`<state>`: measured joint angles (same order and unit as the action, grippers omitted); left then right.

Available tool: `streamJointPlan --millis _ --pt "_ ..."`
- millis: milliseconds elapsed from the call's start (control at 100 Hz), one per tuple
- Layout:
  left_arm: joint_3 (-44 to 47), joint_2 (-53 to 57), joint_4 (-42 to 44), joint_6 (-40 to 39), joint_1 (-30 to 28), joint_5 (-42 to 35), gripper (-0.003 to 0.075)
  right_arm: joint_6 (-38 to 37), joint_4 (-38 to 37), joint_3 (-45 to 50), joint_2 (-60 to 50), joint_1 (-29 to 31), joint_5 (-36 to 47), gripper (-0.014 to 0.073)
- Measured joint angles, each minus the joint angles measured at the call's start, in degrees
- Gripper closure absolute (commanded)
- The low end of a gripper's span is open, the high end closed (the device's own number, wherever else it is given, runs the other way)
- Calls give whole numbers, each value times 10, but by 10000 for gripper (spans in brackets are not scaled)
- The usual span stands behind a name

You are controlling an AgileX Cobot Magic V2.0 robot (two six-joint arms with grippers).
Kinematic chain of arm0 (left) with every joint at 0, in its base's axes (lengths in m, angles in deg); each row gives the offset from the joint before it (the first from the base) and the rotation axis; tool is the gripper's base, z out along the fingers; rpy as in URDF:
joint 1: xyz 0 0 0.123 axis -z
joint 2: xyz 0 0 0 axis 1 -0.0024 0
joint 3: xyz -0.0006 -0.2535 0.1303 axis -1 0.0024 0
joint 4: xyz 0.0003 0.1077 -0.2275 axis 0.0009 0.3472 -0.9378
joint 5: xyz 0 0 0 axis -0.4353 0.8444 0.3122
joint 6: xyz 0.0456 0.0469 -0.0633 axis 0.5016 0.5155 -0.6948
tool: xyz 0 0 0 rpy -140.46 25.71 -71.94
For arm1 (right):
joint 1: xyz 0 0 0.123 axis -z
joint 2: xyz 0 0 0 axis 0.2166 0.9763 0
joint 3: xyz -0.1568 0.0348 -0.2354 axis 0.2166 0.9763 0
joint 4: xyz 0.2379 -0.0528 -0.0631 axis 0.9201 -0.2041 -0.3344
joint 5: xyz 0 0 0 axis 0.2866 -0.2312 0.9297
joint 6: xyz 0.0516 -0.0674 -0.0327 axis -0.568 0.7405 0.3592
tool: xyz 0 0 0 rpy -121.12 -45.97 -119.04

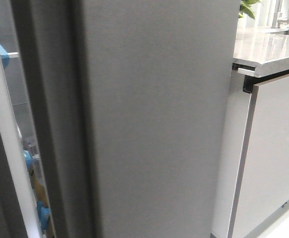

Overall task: Close fridge door
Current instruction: 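Push the door with both grippers toward the fridge body, then press the door flush against the fridge with both grippers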

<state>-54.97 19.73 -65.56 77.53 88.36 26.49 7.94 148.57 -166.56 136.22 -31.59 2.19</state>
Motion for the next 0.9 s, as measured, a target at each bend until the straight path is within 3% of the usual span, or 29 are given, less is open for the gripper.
streamJointPlan --millis 610,900 --pt "0 0 0 0 0 0 740 49 -11 -198 214 -68 21 638" --pt "0 0 0 0 0 0 740 49 -23 -240 301 -94 23 638"
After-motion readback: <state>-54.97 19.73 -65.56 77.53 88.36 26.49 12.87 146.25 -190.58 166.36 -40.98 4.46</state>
